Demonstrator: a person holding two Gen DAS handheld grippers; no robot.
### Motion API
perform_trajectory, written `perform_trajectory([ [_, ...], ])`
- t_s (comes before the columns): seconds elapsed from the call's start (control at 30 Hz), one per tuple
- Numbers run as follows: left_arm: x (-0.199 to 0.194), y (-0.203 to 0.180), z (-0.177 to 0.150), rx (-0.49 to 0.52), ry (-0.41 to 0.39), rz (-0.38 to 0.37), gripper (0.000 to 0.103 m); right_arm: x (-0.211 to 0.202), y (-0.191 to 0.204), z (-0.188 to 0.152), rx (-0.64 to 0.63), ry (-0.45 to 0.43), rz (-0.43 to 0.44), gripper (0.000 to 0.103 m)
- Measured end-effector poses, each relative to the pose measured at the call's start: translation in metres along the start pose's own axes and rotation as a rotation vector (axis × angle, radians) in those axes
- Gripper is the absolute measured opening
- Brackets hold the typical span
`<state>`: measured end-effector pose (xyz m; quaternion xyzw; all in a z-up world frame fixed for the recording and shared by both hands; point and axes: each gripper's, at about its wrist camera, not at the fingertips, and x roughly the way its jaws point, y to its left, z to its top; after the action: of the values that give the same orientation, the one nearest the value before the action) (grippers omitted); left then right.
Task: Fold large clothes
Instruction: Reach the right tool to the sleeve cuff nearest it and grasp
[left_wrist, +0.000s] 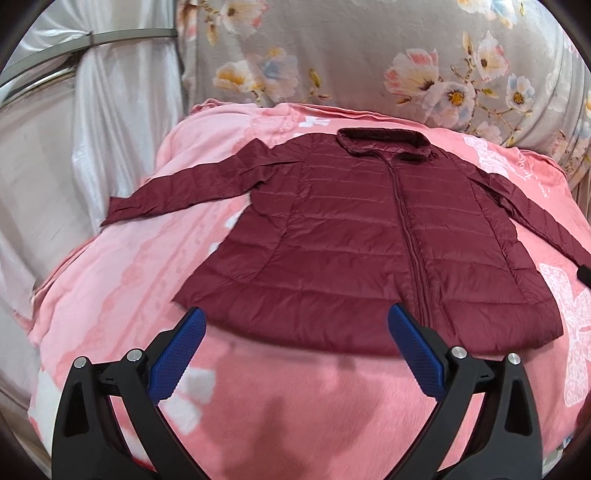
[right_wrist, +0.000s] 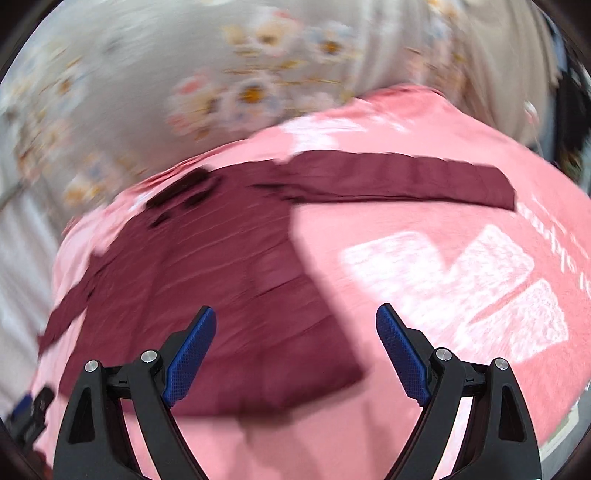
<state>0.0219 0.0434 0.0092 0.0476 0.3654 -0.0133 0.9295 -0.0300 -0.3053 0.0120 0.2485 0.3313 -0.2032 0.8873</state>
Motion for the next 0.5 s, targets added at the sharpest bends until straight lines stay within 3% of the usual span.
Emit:
perform_trajectory([
  [0.17,0.030,-0.020,0.019,0.012,-0.001,-0.021,0.097,0.045,-0.069,0.050,0.109,-0.043,-0.131,0.086],
  [0.37,0.064,-0.042,0.041,0.019,-0.001,-0.035,0.097,0.094,-0.150,0.088,0.297,-0.046,-0.199,0.086],
  [0.5,0.085,-0.054,0.050,0.025,0.011,-0.038,0.097,0.119,-0.183,0.100,0.371,-0.042,-0.230,0.086],
])
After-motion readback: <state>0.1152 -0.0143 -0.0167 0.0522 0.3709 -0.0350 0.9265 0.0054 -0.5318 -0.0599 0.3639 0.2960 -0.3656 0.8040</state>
